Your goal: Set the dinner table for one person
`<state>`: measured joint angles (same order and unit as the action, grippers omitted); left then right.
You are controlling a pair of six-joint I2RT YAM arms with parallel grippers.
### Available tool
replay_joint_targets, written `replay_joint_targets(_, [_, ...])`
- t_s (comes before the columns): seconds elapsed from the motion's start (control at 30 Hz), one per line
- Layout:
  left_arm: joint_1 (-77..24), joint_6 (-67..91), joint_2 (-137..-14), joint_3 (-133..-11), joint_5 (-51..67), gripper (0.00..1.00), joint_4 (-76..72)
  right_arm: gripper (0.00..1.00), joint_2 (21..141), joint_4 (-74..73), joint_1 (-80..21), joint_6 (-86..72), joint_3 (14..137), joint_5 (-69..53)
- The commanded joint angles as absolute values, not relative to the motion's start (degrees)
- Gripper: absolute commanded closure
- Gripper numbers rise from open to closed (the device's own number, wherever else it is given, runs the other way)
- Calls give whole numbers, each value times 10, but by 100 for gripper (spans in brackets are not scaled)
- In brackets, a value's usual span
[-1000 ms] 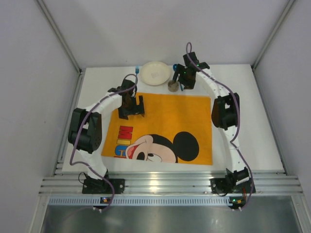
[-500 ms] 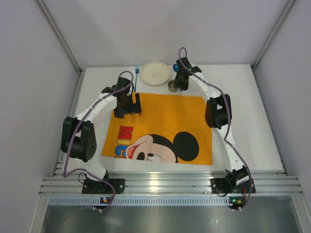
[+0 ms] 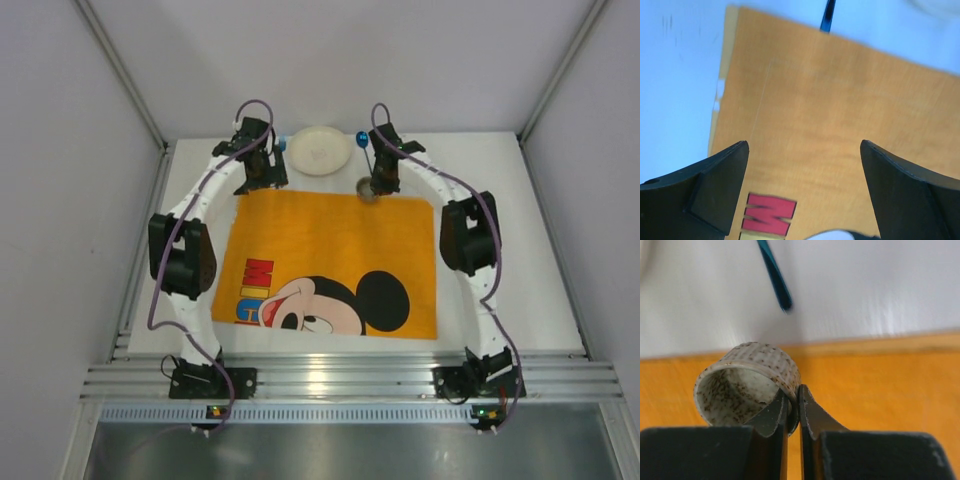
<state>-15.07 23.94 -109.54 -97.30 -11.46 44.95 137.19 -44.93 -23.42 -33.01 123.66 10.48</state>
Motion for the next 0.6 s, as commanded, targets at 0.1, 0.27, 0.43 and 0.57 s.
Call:
replay_joint_targets(0.1, [-135, 245, -1250, -1188, -68, 2, 431, 100, 1098, -408, -237, -328, 966, 159])
replay_joint_targets(0.27, [-134, 257, -1366, -1311, -11, 2, 411, 100, 1045, -389, -236, -339, 846, 162])
replay_joint_targets(0.43, [-134, 294, -1408, -1315, 30, 3, 350, 100, 1052, -377, -236, -338, 795, 127])
replay_joint_targets(0.57, [-135, 316, -1425, -1315, 30, 4, 305, 51, 1028, -377, -236, -330, 781, 120])
